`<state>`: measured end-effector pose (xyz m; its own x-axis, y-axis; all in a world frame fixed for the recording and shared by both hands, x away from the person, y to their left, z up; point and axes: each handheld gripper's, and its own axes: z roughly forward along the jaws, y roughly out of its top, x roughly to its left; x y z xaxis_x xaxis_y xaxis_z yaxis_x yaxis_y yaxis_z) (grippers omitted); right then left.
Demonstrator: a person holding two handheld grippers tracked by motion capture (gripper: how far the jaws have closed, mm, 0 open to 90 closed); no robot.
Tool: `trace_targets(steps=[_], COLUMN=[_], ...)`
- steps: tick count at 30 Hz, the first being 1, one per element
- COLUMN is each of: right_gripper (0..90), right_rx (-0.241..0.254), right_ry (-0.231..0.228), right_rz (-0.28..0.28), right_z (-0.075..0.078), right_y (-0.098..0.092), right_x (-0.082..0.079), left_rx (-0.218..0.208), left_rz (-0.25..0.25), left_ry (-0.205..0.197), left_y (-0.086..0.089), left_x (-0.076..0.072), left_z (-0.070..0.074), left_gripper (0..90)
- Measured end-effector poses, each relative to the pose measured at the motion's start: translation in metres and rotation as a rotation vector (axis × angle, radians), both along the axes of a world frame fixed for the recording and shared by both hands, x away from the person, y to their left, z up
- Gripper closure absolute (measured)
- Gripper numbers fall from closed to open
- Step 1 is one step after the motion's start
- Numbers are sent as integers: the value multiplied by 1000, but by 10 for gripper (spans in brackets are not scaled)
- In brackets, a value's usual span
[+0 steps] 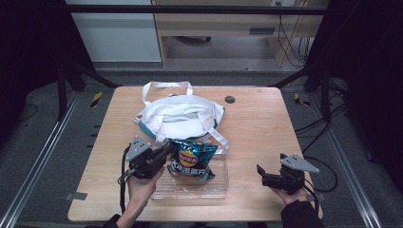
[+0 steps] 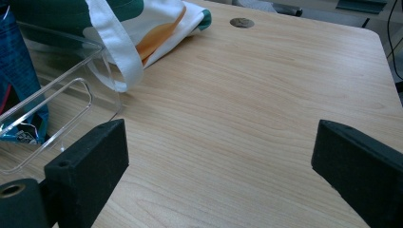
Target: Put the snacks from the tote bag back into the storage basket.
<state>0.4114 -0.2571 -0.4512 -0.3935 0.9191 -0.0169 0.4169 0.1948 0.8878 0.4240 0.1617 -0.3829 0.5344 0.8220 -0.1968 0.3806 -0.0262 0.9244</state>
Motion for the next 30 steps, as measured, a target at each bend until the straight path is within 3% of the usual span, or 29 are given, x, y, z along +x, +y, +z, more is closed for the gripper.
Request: trace_targets(steps=[30], right_gripper=[54], right_rx=[-5], right_ry=[1], right_rz=[-2], right_z=[0], right_y=[0], right_x=[0], left_rx=[-1], left_rz=[26], left_ry=[-9], left_y=[-12], left_x=[31], left_z=[-1], left_gripper=[875])
